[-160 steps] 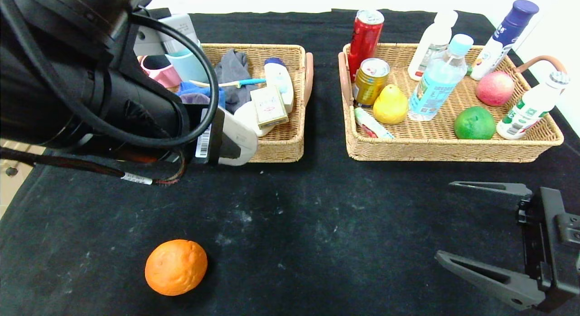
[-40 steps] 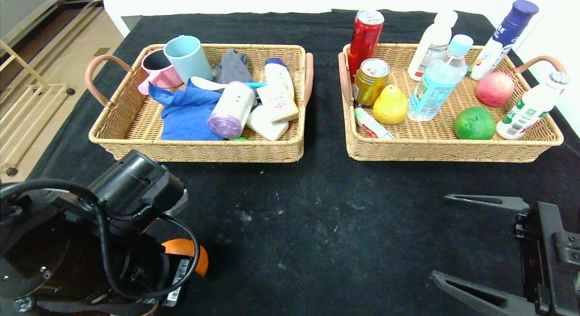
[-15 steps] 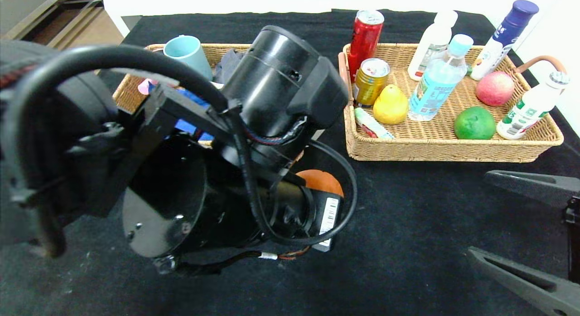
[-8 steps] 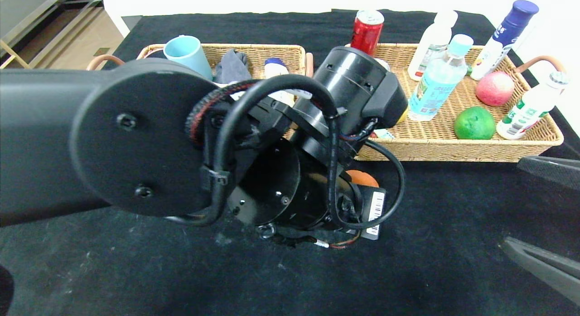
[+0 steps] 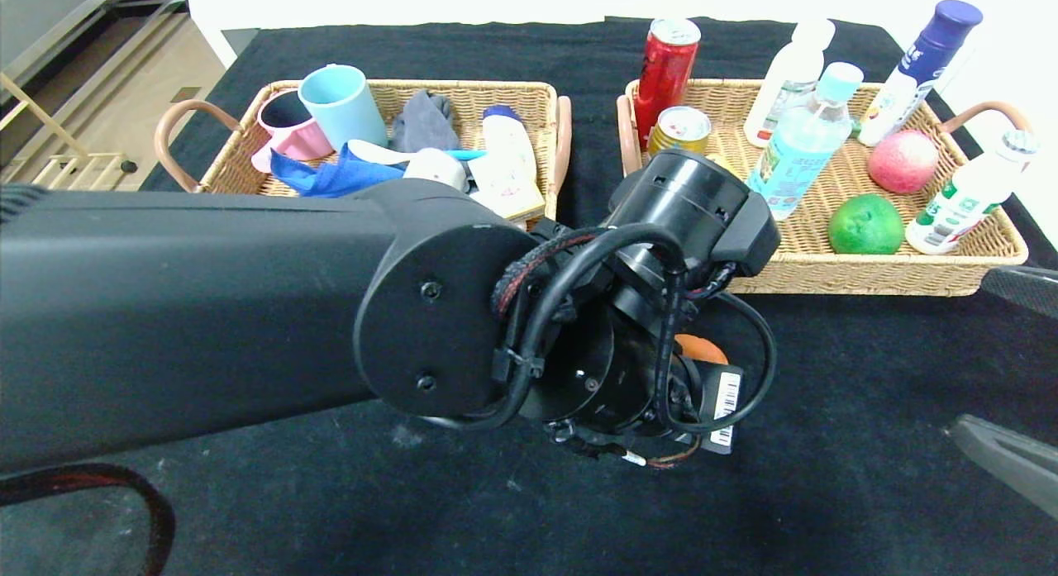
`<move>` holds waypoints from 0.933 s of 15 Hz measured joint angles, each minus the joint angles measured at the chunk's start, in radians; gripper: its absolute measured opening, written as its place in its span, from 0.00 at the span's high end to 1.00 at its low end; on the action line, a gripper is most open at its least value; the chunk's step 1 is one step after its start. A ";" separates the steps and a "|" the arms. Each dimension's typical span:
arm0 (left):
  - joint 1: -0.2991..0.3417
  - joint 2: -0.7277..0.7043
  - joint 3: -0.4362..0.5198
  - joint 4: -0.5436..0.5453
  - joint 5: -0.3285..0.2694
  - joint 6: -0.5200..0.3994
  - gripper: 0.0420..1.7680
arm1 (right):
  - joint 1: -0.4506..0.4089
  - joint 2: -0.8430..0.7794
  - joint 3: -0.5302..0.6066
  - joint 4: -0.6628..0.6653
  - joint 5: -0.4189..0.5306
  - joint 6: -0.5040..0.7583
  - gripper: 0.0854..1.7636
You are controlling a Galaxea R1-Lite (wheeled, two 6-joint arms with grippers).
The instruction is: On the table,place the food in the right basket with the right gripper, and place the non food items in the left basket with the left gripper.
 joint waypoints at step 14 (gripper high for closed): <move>-0.020 0.049 0.021 -0.004 0.011 0.003 0.28 | -0.003 0.023 0.005 0.000 0.009 0.013 0.03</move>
